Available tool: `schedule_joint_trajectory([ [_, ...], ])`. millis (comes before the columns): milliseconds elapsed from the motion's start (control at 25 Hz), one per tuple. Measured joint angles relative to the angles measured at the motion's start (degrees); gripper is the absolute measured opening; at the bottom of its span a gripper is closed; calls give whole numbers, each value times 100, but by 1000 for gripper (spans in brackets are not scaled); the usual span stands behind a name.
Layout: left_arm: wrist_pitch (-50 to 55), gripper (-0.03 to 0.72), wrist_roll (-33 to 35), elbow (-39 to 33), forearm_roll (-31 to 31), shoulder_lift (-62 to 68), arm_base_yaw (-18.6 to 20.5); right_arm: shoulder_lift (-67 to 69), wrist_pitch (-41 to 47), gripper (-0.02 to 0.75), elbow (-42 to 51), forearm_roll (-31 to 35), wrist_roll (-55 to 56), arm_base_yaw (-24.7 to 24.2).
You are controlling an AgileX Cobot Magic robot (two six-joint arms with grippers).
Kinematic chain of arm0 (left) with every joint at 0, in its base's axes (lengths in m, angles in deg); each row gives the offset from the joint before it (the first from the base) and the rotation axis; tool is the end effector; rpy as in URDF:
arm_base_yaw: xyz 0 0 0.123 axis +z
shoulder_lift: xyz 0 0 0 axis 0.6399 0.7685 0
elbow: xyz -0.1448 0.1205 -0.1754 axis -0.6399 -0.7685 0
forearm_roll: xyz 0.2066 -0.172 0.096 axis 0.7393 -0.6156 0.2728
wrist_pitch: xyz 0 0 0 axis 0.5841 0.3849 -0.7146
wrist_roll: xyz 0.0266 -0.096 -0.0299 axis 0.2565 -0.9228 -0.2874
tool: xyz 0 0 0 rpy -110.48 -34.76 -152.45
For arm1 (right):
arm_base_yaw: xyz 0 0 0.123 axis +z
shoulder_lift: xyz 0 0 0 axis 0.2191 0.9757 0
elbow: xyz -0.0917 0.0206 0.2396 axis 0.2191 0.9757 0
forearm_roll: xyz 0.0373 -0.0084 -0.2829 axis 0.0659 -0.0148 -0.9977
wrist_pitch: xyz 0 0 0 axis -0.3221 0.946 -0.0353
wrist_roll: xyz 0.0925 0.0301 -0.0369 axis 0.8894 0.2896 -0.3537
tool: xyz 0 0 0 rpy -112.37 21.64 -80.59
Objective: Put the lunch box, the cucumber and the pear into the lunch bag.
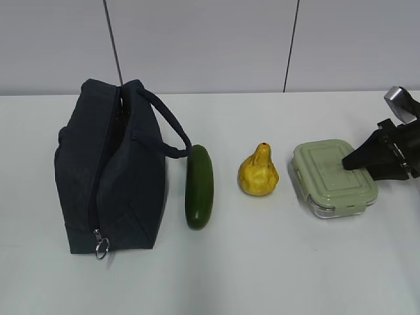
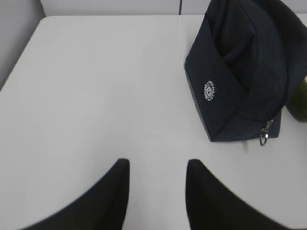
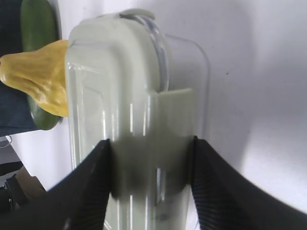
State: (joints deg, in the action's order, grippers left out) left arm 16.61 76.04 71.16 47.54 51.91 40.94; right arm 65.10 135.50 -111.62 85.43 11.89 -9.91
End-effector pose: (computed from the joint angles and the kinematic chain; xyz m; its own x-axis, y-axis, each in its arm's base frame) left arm 0.0591 0.0004 0.2923 -0.4797 -0.0521 -0.8759 -0.0348 0.9986 -0.0403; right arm 0.4002 -0.0810 0.0748 -0.9699 0.0808 -0.2299 -0.1156 0.6778 0.7261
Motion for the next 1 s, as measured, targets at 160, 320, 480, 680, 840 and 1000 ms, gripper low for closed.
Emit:
schedule_joint_trajectory([
  [160, -272, 239, 81, 45, -420, 574, 0, 0, 0, 374, 0, 0, 0, 0],
  [320, -1340, 239, 267, 69, -1125, 1388, 0, 0, 0, 374, 0, 14, 0, 0],
  [480, -1907, 239, 937, 69, -1799, 2494, 0, 9, -10, 374, 0, 36, -9, 0],
  [680, -2391, 243, 1894, 69, -2829, 3875, 0, 9, -10, 374, 0, 44, -9, 0],
  [840, -2644, 315, 3151, 69, -4057, 4716, 0, 9, -10, 374, 0, 44, -9, 0],
  [1000, -2771, 386, 4011, 210, -4929, 5402, 0, 9, -10, 374, 0, 44, -9, 0],
])
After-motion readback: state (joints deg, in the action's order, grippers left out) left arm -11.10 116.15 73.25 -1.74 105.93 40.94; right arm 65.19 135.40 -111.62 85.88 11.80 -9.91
